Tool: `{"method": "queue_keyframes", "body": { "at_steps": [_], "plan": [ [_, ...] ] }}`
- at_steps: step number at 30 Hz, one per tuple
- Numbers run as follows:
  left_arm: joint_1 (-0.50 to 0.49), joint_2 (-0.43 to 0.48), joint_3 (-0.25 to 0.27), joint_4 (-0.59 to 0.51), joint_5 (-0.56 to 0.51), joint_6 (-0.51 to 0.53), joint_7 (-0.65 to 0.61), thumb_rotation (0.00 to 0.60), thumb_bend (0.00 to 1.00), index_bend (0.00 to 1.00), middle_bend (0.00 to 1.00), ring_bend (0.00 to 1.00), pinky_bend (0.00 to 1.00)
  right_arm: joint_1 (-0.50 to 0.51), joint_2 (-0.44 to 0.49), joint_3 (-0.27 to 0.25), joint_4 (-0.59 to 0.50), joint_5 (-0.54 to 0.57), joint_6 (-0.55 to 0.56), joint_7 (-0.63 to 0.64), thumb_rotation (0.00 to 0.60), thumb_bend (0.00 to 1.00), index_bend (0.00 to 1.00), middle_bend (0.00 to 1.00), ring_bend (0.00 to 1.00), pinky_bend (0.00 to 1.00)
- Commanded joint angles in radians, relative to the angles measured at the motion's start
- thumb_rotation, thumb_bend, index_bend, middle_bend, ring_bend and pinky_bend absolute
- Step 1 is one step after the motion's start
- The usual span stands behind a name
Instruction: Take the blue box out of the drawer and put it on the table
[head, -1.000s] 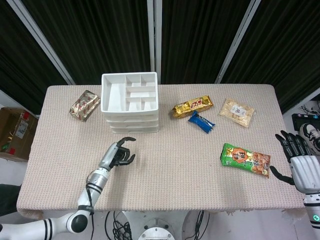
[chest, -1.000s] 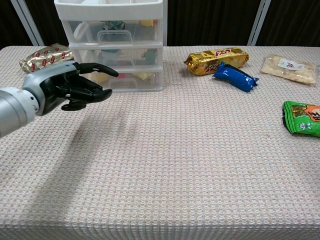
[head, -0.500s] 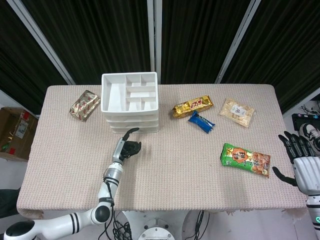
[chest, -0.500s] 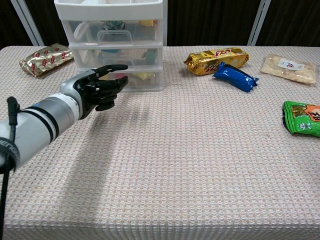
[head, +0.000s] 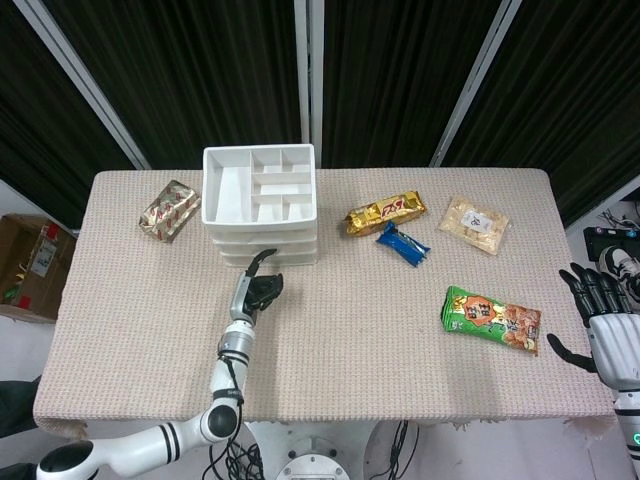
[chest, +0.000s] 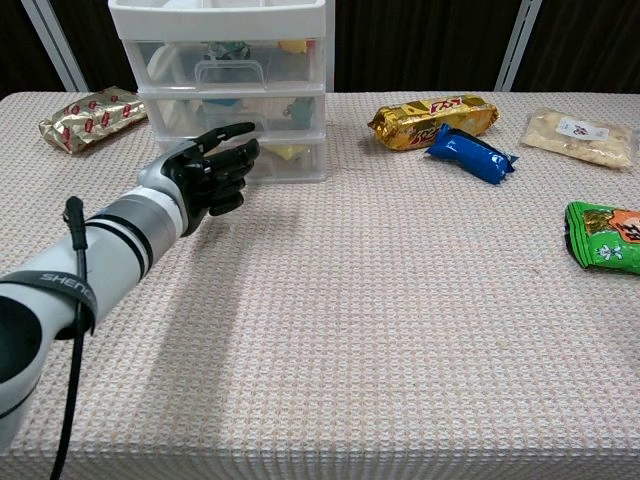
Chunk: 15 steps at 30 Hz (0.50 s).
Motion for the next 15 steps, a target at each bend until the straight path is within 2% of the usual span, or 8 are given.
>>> {"method": "queue_keyframes", "body": {
  "at_steps": [1, 15],
  "plan": [
    [-0.006, -0.008, -0.013, 0.008, -0.010, -0.010, -0.011, 0.600, 0.48, 0.18, 0.89, 0.98, 1.00, -0.002, 0.001, -0.001, 0.001, 0.002, -0.001, 0.001, 0.600, 0.18, 0.00, 0.00, 0.00, 0.00],
    [-0.026, -0.055, -0.072, 0.068, -0.004, -0.056, -0.137, 0.600, 0.52, 0.25, 0.89, 0.98, 1.00, -0.012, 0.008, -0.004, 0.001, 0.014, -0.003, 0.005, 0.600, 0.18, 0.00, 0.00, 0.00, 0.00]
  ]
}}
